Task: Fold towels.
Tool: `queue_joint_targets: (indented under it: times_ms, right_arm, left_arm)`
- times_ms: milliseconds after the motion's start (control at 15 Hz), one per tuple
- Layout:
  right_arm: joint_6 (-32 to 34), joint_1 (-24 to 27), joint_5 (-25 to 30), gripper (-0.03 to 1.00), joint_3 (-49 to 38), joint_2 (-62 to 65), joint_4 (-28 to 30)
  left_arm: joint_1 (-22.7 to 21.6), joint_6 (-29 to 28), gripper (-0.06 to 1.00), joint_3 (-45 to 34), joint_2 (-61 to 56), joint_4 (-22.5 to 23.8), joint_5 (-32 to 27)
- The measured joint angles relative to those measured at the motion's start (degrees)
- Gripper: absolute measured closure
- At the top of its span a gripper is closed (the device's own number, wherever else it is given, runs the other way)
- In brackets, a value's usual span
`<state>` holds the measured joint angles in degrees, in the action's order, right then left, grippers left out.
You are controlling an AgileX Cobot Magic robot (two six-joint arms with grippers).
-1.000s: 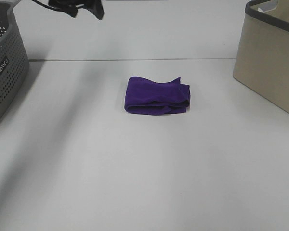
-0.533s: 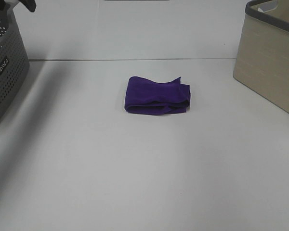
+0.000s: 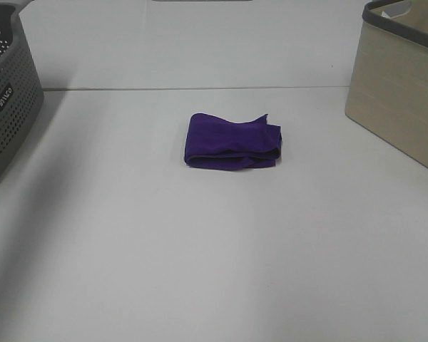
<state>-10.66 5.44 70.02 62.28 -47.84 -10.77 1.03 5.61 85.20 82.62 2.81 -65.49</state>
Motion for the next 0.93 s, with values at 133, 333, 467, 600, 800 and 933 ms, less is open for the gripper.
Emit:
queue_joint_targets:
  times_ms: [133,333,467,600,800,933]
  right_arm:
    - [0.0,0.0,0.0,0.2,-6.1,10.4,-0.1]
    - [0.0,0.0,0.1,0.2,-13.4,23.7,-0.1]
    - [0.0,0.0,0.1,0.2,-21.1,37.4,2.1]
    - [0.1,0.0,0.1,0.2,-24.7,45.3,2.9]
    - [1.1,0.0,0.1,0.2,-26.7,48.1,2.9]
    - [1.4,0.0,-3.7,0.2,-28.6,48.1,2.9]
  left_arm:
    - [0.0,0.0,0.24,-9.4,-13.2,0.2,2.2]
    - [0.0,0.1,0.24,-22.0,-29.2,0.3,5.8]
    - [0.0,0.1,0.24,-35.5,-46.6,1.1,8.5]
    - [0.0,0.1,0.24,-43.2,-57.9,1.3,8.4]
    - [0.0,0.1,0.24,-49.6,-69.9,0.0,7.2]
    - [0.0,0.1,0.24,-53.0,-79.5,-2.8,6.2]
